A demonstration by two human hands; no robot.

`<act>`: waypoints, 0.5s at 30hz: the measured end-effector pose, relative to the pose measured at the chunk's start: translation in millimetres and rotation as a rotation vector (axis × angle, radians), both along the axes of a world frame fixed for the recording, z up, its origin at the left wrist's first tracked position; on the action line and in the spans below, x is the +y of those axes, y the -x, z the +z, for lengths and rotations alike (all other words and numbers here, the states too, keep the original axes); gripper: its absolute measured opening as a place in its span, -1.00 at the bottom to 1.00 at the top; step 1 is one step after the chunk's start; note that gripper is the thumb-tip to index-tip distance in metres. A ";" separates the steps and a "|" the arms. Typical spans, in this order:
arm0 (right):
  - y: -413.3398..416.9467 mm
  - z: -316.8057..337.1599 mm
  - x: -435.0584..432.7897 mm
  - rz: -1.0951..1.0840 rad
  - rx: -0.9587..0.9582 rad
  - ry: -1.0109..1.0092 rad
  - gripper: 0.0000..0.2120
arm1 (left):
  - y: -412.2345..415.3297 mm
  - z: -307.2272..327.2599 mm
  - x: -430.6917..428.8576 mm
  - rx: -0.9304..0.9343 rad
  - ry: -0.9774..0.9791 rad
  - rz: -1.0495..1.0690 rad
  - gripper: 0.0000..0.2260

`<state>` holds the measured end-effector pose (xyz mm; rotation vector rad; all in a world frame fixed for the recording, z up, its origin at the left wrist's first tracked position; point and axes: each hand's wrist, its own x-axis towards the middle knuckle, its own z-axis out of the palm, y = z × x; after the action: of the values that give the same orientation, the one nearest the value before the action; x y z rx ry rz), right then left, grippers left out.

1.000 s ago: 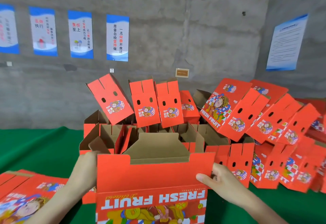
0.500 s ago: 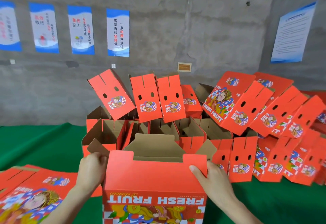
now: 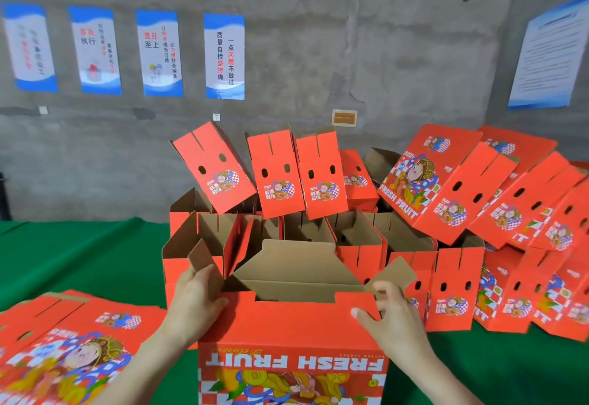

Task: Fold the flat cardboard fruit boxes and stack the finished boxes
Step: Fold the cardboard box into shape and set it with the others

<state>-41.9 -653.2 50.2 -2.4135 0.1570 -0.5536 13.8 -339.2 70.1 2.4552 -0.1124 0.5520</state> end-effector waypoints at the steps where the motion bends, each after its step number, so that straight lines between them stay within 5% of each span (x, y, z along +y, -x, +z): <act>1: -0.2 -1.3 0.0 0.018 0.001 -0.004 -0.56 | -1.4 -1.0 -0.2 -0.014 -0.065 0.008 -0.57; 10: -0.5 2.7 1.0 0.078 0.069 0.171 -0.68 | -4.9 -1.3 -1.6 -0.015 -0.317 0.039 -0.45; 13: -0.6 5.4 -0.3 0.071 0.209 0.301 -0.88 | -5.2 -1.6 -2.7 -0.005 -0.250 0.000 -0.40; 15: -1.9 5.5 -2.1 0.053 0.261 0.410 -0.80 | -5.2 -4.1 -4.8 -0.012 -0.155 -0.060 -0.34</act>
<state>-40.0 -655.3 55.7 -2.8765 0.0962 -0.2614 19.0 -344.0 66.0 2.5893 -0.2417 0.5501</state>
